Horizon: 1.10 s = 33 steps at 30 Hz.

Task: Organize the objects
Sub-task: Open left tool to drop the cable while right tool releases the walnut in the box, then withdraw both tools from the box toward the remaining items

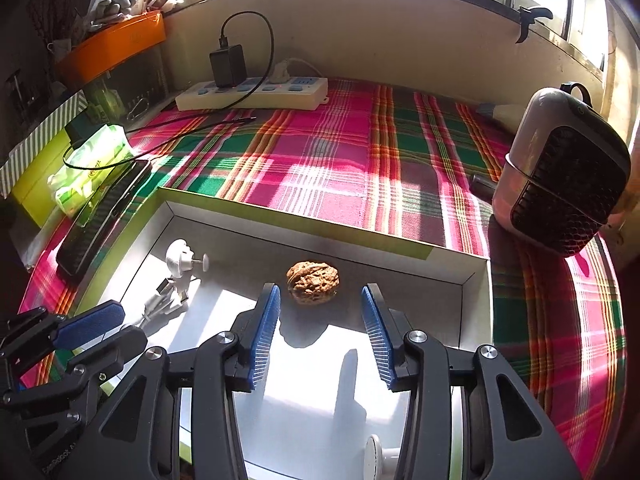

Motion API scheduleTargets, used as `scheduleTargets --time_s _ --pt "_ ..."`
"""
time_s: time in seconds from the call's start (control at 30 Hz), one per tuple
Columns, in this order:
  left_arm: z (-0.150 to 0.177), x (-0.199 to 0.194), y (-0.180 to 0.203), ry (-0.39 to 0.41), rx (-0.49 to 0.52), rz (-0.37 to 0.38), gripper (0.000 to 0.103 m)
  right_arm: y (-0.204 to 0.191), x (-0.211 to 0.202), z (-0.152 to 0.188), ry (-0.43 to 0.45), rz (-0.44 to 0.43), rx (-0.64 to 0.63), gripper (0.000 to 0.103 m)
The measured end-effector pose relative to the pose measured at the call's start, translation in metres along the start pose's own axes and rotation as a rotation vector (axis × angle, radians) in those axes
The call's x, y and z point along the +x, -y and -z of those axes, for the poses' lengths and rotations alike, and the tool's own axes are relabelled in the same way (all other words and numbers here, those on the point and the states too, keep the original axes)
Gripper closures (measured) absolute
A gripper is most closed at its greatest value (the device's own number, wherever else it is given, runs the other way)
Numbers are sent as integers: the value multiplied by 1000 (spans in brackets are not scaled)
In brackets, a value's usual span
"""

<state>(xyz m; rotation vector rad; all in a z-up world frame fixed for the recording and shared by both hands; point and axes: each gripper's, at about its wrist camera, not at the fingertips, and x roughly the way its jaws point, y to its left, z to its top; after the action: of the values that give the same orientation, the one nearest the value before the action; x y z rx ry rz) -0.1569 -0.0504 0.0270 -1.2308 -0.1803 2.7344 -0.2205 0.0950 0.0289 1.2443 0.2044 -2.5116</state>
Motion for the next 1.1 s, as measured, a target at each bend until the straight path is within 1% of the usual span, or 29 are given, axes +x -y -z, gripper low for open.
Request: scheduleTargets --time_s 0.13,0.3,0.37,0.5,0.83,0.93,1.1 --pt "5 -8 -1 12 -11 2 77 1 -9 5 14 -4 12 59" --pt "12 -20 4 53 16 -38 77 3 -25 15 38 -12 26 59" --pt "16 -25 6 67 28 -37 77 3 -32 20 50 -11 33 59" --pt "22 -32 7 70 21 -31 76 1 -47 29 75 -18 40 59" --pt "36 -56 11 111 21 -20 76 1 -79 55 128 -28 64 59" --pt "44 -62 12 117 21 -21 76 1 -86 66 138 -32 74 59" --pt "55 -70 16 113 22 4 76 4 -92 82 139 -49 85 59"
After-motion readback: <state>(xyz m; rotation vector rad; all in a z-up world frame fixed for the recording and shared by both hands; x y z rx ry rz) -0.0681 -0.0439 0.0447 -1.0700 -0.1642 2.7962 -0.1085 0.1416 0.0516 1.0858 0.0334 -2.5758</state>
